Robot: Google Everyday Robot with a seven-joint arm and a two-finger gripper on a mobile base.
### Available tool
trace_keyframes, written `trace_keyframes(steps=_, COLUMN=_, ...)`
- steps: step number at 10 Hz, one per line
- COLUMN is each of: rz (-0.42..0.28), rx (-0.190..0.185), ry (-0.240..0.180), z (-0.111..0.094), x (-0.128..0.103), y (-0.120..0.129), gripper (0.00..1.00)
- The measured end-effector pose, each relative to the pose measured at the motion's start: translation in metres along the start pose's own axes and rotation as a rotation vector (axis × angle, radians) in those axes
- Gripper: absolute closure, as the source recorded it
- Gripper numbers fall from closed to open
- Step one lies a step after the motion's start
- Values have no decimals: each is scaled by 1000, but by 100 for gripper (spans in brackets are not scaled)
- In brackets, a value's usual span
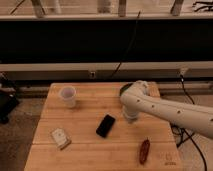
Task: Push the eraser across the table
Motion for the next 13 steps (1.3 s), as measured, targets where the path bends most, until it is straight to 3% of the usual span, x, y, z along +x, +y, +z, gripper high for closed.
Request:
trace_keyframes(steps=2, rz=-15, rx=-10, ry=5, z=6, x=-7, y=-5, gripper=97)
trace_keyframes(steps=3, rz=-32, rx=-19, ry=10, z=10, x=-17, y=-6, gripper=99)
trace_keyframes(steps=6, rz=-97, rx=-33, ry=26, z=19, x=-54, y=-13, gripper=99)
trace_keyframes(steps=13, rz=-247, rx=-46, ry=61, z=40, x=-115, y=-20, gripper=99)
